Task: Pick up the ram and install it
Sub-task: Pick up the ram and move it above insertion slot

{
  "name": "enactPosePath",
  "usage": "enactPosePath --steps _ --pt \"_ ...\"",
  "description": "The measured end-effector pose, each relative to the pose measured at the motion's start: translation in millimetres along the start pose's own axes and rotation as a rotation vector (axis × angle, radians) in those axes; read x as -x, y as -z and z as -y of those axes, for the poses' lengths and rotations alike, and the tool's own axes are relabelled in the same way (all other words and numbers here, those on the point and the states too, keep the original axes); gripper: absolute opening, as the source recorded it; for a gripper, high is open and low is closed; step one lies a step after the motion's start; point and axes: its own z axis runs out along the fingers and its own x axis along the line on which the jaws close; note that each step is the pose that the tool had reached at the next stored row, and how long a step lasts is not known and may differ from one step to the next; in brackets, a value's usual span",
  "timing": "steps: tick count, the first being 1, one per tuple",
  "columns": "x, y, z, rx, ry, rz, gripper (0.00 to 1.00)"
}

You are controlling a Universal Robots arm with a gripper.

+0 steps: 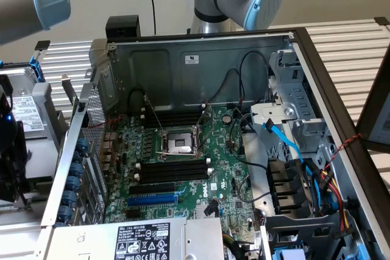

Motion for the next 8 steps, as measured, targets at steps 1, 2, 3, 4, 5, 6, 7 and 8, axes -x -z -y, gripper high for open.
enactPosePath --steps 1,2,3,4,5,6,7,8 --pt "0.1 -0.8 -0.9 -0.0001 0.0 0.0001 0.32" --pt "0.0 -1.9 -1.6 0.0 0.0 0.0 0.32" --pt "0.0 -2.6 -2.1 -0.0004 0.0 0.0001 0.32" --pt "-0.3 -2.5 -2.1 0.0 0.0 0.0 0.32" --pt "-0.5 -2.4 -2.1 0.0 0.0 -0.0001 0.32" --pt "-0.6 -2.4 -2.1 0.0 0.0 0.0 0.32" --pt "-0.9 -2.5 -2.2 0.0 0.0 0.0 0.32" --pt "-1.2 -2.5 -2.2 0.0 0.001 0.0001 0.32"
